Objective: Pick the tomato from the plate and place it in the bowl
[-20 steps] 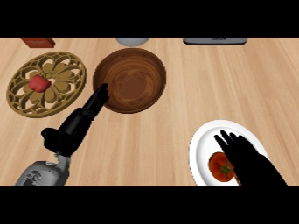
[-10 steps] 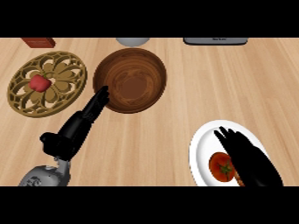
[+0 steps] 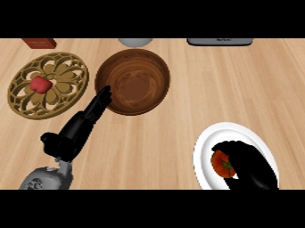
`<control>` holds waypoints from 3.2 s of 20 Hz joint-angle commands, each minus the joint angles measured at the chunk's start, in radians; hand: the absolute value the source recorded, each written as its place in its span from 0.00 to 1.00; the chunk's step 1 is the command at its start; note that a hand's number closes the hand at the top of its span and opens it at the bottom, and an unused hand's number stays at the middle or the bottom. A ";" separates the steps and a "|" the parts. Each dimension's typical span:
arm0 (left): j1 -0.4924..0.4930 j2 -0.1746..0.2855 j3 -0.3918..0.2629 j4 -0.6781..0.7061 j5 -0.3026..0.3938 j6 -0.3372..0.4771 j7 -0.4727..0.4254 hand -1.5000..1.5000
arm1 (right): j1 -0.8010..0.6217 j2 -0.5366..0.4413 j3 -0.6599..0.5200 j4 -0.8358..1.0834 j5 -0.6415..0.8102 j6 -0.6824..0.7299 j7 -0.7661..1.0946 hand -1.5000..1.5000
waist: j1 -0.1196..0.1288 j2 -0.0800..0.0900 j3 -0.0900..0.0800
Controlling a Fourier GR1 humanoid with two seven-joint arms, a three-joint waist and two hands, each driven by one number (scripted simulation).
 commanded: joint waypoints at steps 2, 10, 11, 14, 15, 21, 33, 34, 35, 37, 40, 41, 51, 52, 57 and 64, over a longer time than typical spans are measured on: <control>0.052 -0.026 -0.015 -0.114 -0.012 0.011 0.074 0.50 | -0.014 0.009 -0.036 0.035 0.032 -0.073 -0.095 1.00 | 0.002 -0.001 0.000; -0.035 -0.040 0.023 0.005 -0.031 -0.032 0.010 0.50 | -0.197 0.359 0.071 0.130 0.197 0.025 0.262 1.00 | 0.031 0.007 -0.002; 0.013 -0.021 0.003 -0.012 -0.039 -0.055 -0.028 0.50 | -0.204 0.378 0.077 0.163 0.180 0.010 0.345 1.00 | 0.063 0.010 -0.003; -0.027 -0.048 -0.021 -0.010 -0.044 -0.051 -0.012 0.50 | -0.257 0.384 0.043 0.186 0.122 0.002 0.446 1.00 | 0.104 0.030 -0.003; -0.026 -0.053 -0.028 -0.004 -0.041 -0.057 -0.014 0.50 | -0.288 0.385 0.051 0.206 0.114 -0.005 0.491 1.00 | 0.119 0.035 -0.003; -0.049 -0.051 -0.051 0.001 -0.046 -0.080 -0.002 0.50 | -0.510 0.388 0.048 0.295 0.178 -0.029 0.813 1.00 | 0.163 0.024 -0.005; -0.098 -0.077 -0.070 0.041 -0.048 -0.092 0.004 0.50 | -0.977 0.389 -0.003 0.386 0.330 -0.223 1.112 1.00 | 0.200 0.025 -0.005; -0.095 -0.086 -0.078 0.035 -0.051 -0.085 0.013 0.50 | -0.998 0.389 -0.014 0.403 0.334 -0.231 1.134 1.00 | 0.200 0.023 -0.004; -0.101 -0.087 -0.071 0.048 -0.045 -0.087 0.021 0.50 | -1.029 0.389 -0.035 0.418 0.335 -0.237 1.147 1.00 | 0.190 0.026 -0.004; -0.120 -0.096 -0.077 0.059 -0.061 -0.077 0.016 0.50 | -1.075 0.389 -0.058 0.464 0.329 -0.236 1.166 1.00 | 0.192 0.032 -0.005; -0.120 -0.083 -0.062 0.055 -0.055 -0.082 0.012 0.50 | -1.100 0.389 -0.061 0.560 0.355 -0.236 1.207 1.00 | 0.183 0.031 -0.005; -0.104 -0.095 -0.067 0.056 -0.052 -0.074 0.013 0.50 | -1.115 0.389 -0.078 0.586 0.358 -0.240 1.214 1.00 | 0.184 0.031 -0.005; -0.111 -0.066 -0.024 0.063 -0.051 -0.074 0.000 0.50 | -1.189 0.389 -0.059 0.813 0.471 -0.264 1.258 1.00 | 0.139 0.022 -0.003; -0.119 -0.078 -0.020 0.077 -0.053 -0.061 0.009 0.50 | -1.182 0.389 -0.083 0.831 0.436 -0.261 1.257 1.00 | 0.121 0.024 -0.002; -0.101 -0.100 -0.047 0.078 -0.067 -0.051 -0.001 0.50 | -1.115 0.389 -0.218 0.852 0.195 -0.294 1.198 1.00 | 0.134 0.027 0.000; -0.095 -0.092 -0.032 0.066 -0.063 -0.051 0.008 0.50 | -1.103 0.389 -0.205 0.916 0.075 -0.553 1.046 0.00 | 0.125 0.025 0.001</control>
